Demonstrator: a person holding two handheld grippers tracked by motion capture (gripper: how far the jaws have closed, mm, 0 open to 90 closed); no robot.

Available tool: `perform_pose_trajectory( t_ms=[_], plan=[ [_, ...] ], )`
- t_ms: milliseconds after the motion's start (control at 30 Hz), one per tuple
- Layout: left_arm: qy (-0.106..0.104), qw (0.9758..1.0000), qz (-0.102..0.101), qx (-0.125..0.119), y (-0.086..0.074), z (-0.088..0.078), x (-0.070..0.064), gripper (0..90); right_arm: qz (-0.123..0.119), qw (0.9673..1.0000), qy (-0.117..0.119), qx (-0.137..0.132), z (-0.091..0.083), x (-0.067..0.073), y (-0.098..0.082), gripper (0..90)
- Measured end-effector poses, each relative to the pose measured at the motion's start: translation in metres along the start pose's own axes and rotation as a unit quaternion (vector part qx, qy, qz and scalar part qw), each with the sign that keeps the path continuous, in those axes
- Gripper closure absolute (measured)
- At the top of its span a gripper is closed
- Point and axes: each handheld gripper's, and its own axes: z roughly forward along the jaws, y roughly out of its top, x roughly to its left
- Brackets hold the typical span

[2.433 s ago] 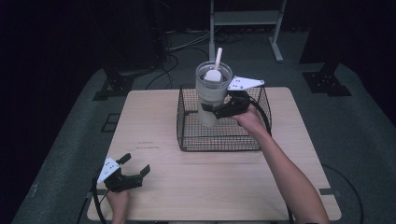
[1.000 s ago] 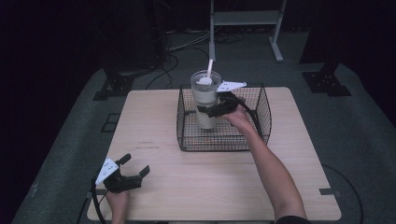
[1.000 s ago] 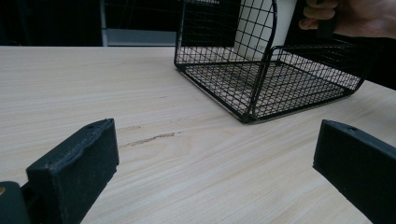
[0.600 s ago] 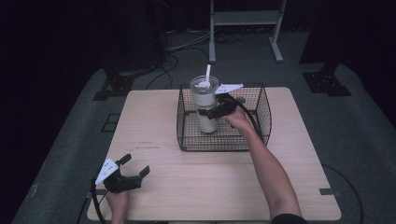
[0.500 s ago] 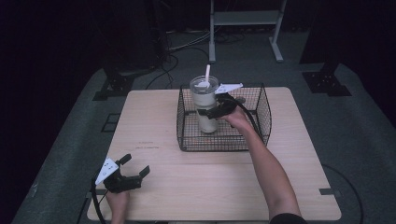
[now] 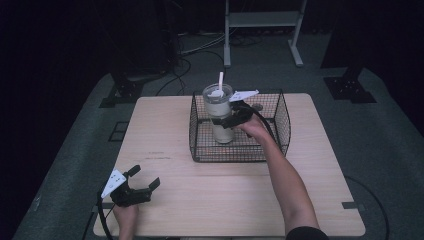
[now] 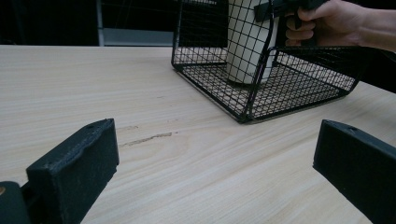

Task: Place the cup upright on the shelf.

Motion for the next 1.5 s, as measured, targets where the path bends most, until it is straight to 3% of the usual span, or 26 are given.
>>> perform_pose_trajectory(
  t_ms=[433,1500],
  plan=[
    [0.005,1.0,0.001,0.003,0.0,0.002,0.0,0.0,-0.024,0.9997,0.002,-0.004,-0.008,-0.004,-0.007,8.3],
    [0.002,1.0,0.006,0.002,0.0,0.001,-0.002,0.0,-0.03,0.9995,-0.012,0.007,-0.026,0.0,-0.013,8.5]
  ],
)
